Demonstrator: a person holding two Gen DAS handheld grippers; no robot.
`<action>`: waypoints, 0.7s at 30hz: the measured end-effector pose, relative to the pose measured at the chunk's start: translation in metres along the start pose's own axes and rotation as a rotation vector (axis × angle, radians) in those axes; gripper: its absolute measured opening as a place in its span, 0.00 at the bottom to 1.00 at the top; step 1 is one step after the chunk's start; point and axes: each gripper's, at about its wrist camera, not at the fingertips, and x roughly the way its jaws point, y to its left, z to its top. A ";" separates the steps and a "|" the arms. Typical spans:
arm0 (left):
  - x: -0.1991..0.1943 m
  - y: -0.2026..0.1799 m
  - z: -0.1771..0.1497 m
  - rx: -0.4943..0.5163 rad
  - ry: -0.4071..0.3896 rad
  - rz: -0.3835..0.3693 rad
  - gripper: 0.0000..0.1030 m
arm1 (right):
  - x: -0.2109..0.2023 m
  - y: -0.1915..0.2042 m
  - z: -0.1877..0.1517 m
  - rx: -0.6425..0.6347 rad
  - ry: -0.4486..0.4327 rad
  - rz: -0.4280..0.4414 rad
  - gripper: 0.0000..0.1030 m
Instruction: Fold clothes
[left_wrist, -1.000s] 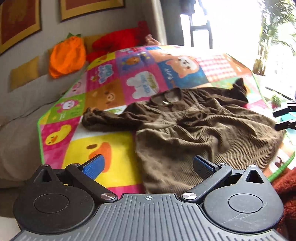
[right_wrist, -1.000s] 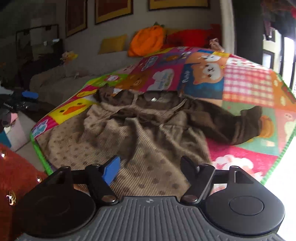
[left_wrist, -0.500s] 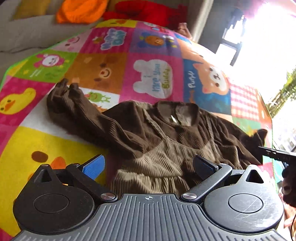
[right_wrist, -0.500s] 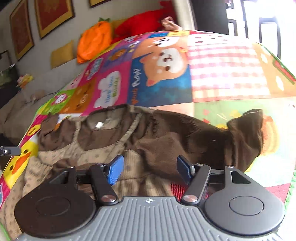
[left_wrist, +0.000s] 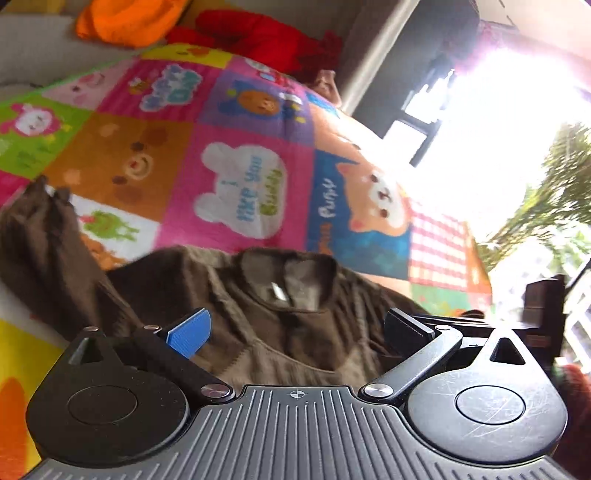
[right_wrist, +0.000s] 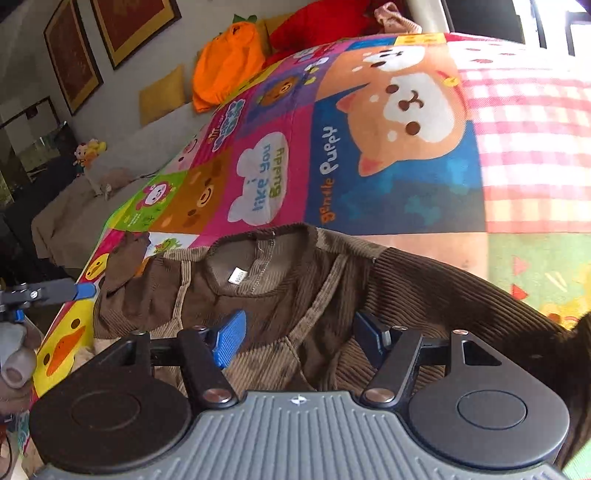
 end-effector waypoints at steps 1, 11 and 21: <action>0.007 0.002 0.000 -0.010 0.010 -0.004 1.00 | 0.010 0.000 0.003 -0.009 0.008 -0.011 0.64; 0.074 0.048 0.021 -0.239 0.141 -0.051 1.00 | 0.059 -0.005 0.012 0.018 0.040 -0.033 0.58; 0.103 0.055 0.036 -0.305 0.147 -0.064 1.00 | 0.066 -0.003 0.011 -0.021 0.017 -0.006 0.58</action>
